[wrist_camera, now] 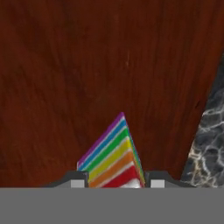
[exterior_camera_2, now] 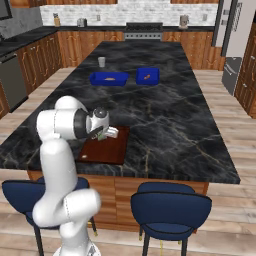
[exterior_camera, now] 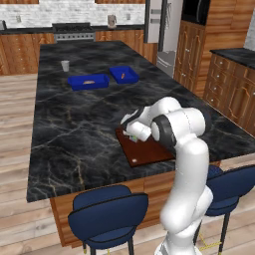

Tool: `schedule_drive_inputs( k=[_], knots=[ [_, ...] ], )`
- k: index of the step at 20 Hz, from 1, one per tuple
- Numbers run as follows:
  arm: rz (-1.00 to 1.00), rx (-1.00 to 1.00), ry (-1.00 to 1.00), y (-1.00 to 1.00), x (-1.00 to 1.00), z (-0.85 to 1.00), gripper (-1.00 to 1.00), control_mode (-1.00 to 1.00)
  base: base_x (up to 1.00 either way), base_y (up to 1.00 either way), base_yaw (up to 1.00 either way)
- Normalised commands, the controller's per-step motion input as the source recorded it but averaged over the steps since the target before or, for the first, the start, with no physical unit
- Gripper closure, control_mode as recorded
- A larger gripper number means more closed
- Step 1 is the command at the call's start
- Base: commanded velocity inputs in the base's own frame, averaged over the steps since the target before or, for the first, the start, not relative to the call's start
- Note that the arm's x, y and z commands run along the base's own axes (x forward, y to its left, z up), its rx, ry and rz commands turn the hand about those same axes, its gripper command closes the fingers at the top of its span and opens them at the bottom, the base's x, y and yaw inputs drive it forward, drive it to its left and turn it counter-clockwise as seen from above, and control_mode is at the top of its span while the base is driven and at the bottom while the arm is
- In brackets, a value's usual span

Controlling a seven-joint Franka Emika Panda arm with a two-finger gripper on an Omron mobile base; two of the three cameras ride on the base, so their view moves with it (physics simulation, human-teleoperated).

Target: Take the cupcake and cake from the fridge and place them on the empty tray on the dining counter.

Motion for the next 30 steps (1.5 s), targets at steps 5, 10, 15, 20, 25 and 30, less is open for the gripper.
schedule_drive_inputs(
  k=[5,10,15,20,25,30],
  knots=[
    [0.00,0.00,0.00,-0.14,0.01,-0.18,-1.00,-1.00,0.00,0.00,0.00],
    [0.03,0.00,0.00,0.00,-0.26,0.68,-1.00,-1.00,0.00,0.00,0.00],
    [0.05,0.00,0.00,-0.22,-0.66,1.00,-1.00,-1.00,0.00,0.00,0.00],
    [0.01,-0.02,0.11,-0.38,-1.00,1.00,-1.00,-1.00,0.00,0.00,0.00],
    [0.00,-0.07,0.22,-0.09,-1.00,1.00,-1.00,-1.00,0.00,0.00,0.00],
    [0.00,-0.09,0.24,-0.03,-0.97,1.00,-1.00,-1.00,0.00,0.00,0.00]
  ],
)
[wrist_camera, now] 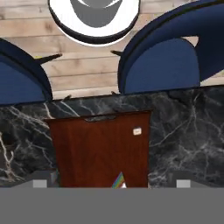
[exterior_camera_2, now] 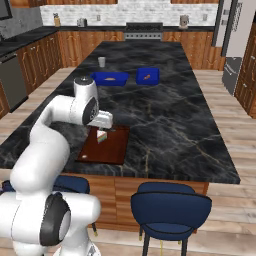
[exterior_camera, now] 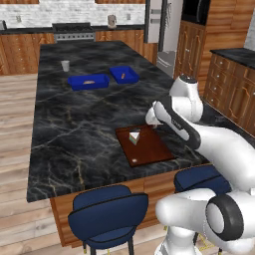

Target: Take the cupcake and cake from the fridge and place them on the empty tray on the dining counter.

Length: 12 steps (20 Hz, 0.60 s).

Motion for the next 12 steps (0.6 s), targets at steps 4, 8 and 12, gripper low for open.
schedule_drive_inputs(
  k=[4,8,12],
  knots=[
    [0.00,-0.03,-0.18,-0.16,-0.99,0.21,-1.00,-1.00,0.00,0.00,0.00],
    [0.00,0.04,-0.71,-0.42,-1.00,-0.14,-1.00,-1.00,0.00,0.00,0.00],
    [-0.01,0.03,-0.62,-0.20,-1.00,0.18,-1.00,-1.00,0.00,0.00,0.00]
  ],
)
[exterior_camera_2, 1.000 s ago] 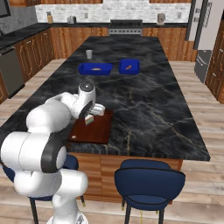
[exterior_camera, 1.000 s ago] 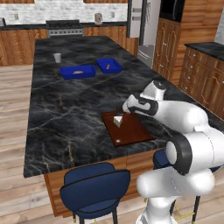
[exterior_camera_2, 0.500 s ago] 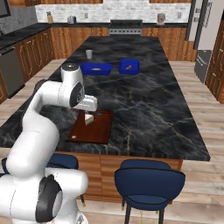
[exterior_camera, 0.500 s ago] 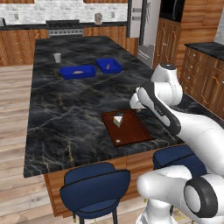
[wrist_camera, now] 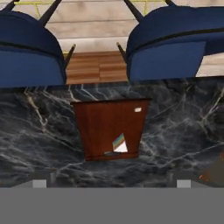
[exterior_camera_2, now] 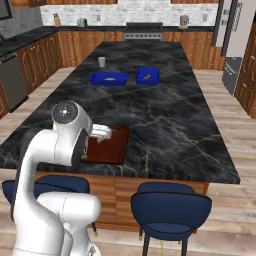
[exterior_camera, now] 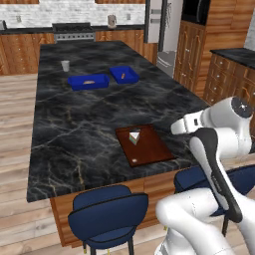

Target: Take the cupcake and cake from the fridge and place them on the empty tray on the dining counter.

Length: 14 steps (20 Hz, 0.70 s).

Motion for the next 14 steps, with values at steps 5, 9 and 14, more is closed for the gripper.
schedule_drive_inputs(
  k=[5,9,14],
  knots=[
    [-0.02,0.00,-0.15,0.03,-0.89,0.67,-1.00,-1.00,0.00,0.00,0.00],
    [-0.03,0.00,-0.16,0.00,-0.99,0.22,-1.00,-1.00,0.00,0.00,0.00],
    [-0.02,0.00,0.00,0.00,-0.11,-0.04,-1.00,1.00,-0.52,-0.04,-0.02]
  ],
)
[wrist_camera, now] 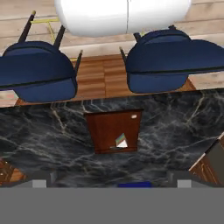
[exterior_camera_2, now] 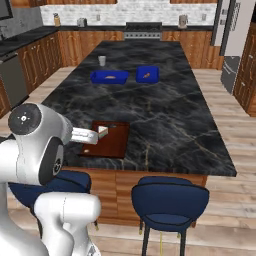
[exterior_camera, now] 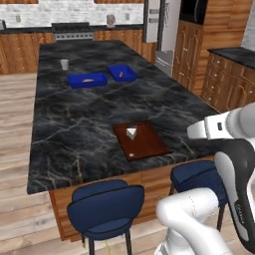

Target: Take the cupcake and cake from the fridge and place them on the empty tray on the dining counter.

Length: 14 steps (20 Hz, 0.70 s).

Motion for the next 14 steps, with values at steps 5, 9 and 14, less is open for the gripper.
schedule_drive_inputs(
  k=[5,9,14],
  knots=[
    [0.00,0.00,0.00,0.00,0.00,0.00,-1.00,1.00,-0.67,0.32,0.00],
    [0.00,0.00,0.00,0.00,0.00,0.00,-1.00,1.00,-0.01,1.00,0.00],
    [0.00,0.00,0.00,0.00,0.00,0.00,-1.00,1.00,0.00,1.00,0.00]
  ],
)
